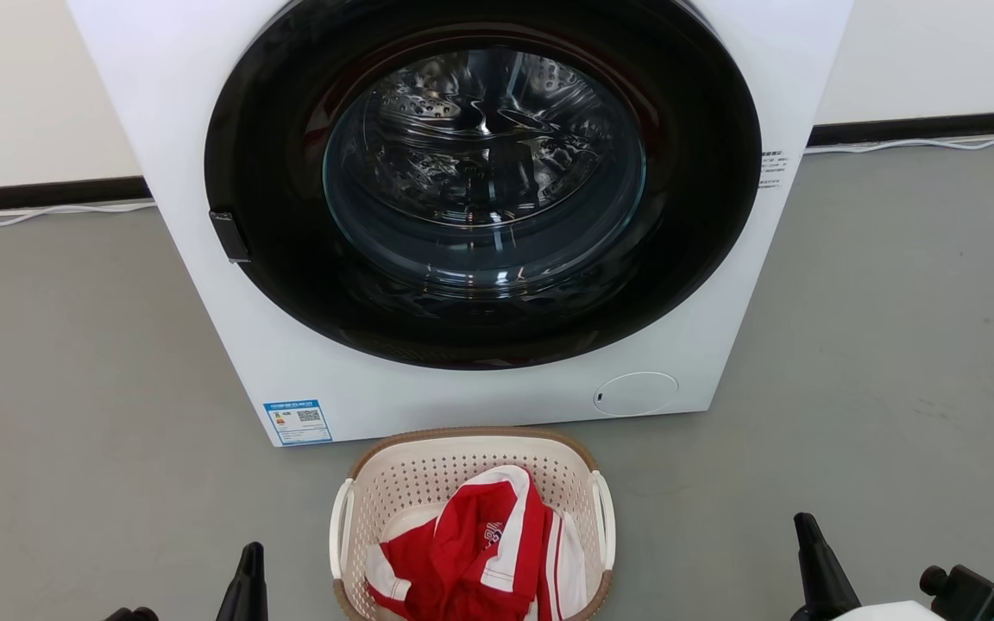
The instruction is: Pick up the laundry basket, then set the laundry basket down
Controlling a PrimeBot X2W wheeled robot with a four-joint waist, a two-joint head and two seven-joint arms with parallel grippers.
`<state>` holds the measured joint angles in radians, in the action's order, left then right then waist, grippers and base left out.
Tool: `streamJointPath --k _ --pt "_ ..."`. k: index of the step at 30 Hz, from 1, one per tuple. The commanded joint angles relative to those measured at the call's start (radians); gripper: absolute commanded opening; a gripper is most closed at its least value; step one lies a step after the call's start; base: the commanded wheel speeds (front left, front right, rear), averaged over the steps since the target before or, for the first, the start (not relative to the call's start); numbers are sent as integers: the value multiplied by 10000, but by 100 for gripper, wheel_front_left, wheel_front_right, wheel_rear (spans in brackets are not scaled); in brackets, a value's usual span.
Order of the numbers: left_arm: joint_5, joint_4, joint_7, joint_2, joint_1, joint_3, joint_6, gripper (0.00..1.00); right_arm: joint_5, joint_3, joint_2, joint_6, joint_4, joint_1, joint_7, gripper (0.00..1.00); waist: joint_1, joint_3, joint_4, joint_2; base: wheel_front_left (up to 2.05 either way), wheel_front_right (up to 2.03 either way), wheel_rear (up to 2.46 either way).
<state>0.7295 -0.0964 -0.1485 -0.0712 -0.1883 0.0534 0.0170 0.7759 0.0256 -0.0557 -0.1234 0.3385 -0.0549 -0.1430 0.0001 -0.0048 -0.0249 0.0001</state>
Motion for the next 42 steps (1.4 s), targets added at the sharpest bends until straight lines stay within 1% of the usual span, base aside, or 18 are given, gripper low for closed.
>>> streamJointPath --k 1,42 --pt "243 179 40 -103 517 -179 -117 0 221 -7 -126 -27 -276 487 80 0 -1 1 3 -1 0 0 0" --pt "4833 -657 1153 -127 1745 -687 -813 0 4527 -530 -168 -51 -626 1054 1201 0 -1 41 129 -1 0 0 0"
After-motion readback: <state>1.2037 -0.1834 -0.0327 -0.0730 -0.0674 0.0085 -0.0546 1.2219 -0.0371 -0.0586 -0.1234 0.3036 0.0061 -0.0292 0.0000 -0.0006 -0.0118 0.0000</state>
